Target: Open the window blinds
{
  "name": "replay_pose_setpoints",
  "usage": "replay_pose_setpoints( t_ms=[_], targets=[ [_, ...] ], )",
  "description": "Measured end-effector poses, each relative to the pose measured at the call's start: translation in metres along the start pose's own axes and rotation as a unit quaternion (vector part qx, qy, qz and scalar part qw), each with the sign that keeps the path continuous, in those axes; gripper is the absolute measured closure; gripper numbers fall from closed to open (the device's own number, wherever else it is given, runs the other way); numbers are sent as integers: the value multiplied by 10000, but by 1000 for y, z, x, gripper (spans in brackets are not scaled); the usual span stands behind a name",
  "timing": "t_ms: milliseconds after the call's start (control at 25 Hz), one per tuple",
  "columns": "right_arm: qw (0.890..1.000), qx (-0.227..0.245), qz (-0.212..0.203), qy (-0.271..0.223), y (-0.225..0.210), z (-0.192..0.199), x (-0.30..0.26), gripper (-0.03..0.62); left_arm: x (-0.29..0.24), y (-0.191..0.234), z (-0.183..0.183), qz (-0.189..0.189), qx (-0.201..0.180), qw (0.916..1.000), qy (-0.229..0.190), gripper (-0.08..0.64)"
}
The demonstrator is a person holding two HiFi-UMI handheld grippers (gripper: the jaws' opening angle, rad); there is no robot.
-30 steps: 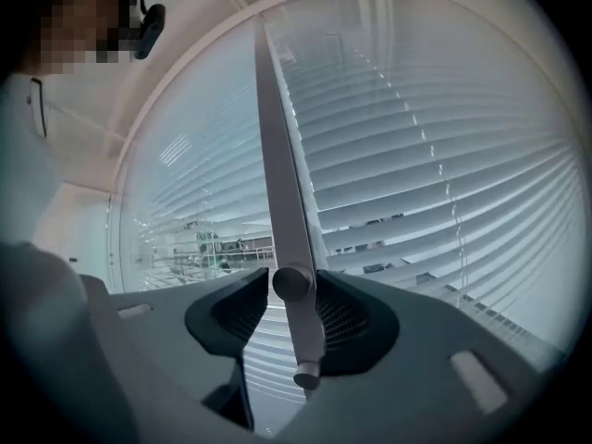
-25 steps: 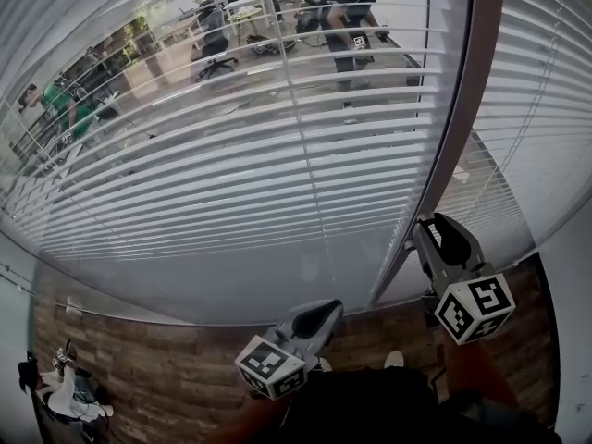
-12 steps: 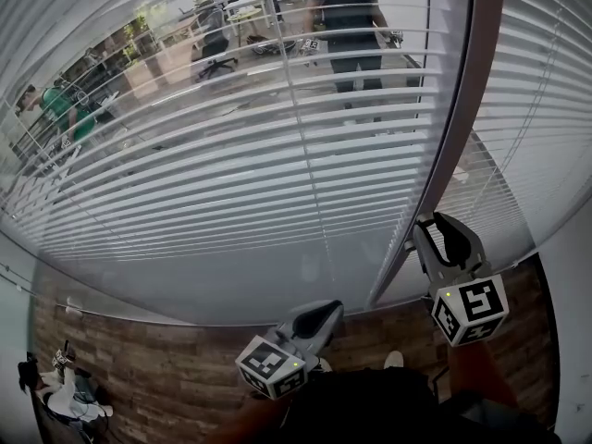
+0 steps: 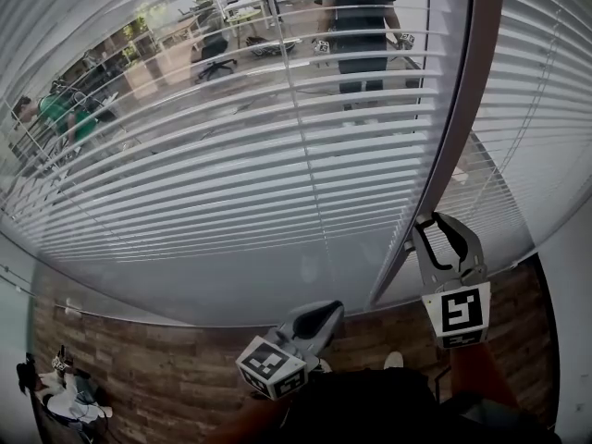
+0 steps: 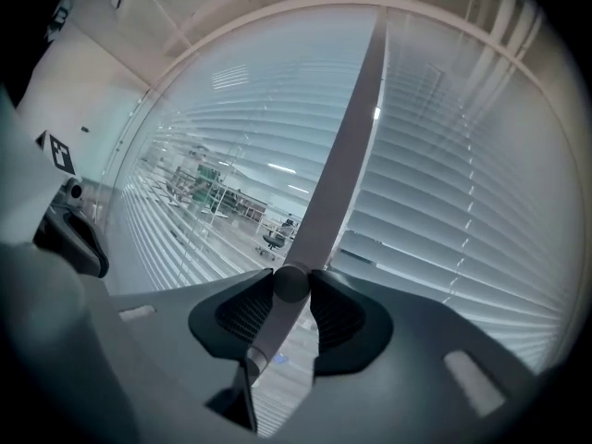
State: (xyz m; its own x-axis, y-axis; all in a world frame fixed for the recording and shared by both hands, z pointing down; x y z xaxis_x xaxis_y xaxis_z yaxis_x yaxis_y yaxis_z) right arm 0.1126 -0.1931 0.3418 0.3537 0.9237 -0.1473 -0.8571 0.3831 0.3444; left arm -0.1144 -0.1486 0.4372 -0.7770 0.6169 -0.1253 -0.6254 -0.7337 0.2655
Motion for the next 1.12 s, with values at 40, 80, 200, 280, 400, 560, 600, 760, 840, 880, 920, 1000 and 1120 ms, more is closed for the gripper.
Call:
replay_pose_setpoints(
  t_ms=[40, 80, 200, 280, 400, 560, 600, 760, 840, 880, 920, 1000, 1120],
  targets=[
    [10000, 43, 17, 13, 0, 1, 0, 442, -1, 0, 1, 4, 4, 10000, 12, 560],
    [10000, 68, 30, 20, 0, 3, -1, 442, -2, 0, 2, 4, 13, 10000, 27, 560],
    [9999, 162, 44, 37, -1, 4, -3, 442, -4, 1, 4, -14, 42, 10000, 88, 560],
    [9998, 197, 54, 52, -1, 4, -3, 442, -4, 1, 1, -2, 34, 10000, 81, 560],
    [9999, -105, 1, -17, 3, 10, -2, 437, -1, 2, 7, 7, 1, 10000, 57, 560],
    [9996, -250, -103, -97, 9, 20, -1, 434, 1, 7, 19, -2, -35, 10000, 46, 560],
    [9995, -278, -93, -103, 9, 22, -1, 436, 1, 8, 19, -19, -43, 10000, 49, 560],
    [9992, -369, -88, -128, 8, 24, 3, 439, 0, 8, 14, -91, -48, 9999, 47, 560],
    [9993, -327, -84, -152, 9, 25, 4, 442, 1, 9, 13, -108, -66, 9999, 46, 560],
    [9993, -324, -79, -153, 9, 25, 5, 442, 1, 9, 13, -94, -68, 9999, 42, 560],
    [9994, -292, -75, -147, 8, 24, 5, 442, 1, 9, 13, -62, -66, 10000, 34, 560],
    [9998, -135, -71, -143, 2, 21, 6, 443, 0, 8, 9, 9, -62, 10000, 17, 560],
    [9997, -175, -97, -173, -3, 11, 9, 443, 1, 6, 1, 47, -33, 10000, 19, 560]
  ],
)
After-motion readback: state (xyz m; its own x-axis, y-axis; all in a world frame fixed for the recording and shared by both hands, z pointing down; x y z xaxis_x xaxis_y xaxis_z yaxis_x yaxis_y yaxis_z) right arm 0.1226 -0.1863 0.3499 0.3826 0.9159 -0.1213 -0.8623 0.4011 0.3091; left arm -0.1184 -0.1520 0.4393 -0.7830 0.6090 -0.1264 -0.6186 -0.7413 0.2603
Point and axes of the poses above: the fingertips, and each gripper's own axes: x backward along the fingers, y to its left, z out of its underside, the point moved 8 cm from there along x, backward along the fingers, and after that the axes turned 8 degrees about -z, right-handed, at the moved point
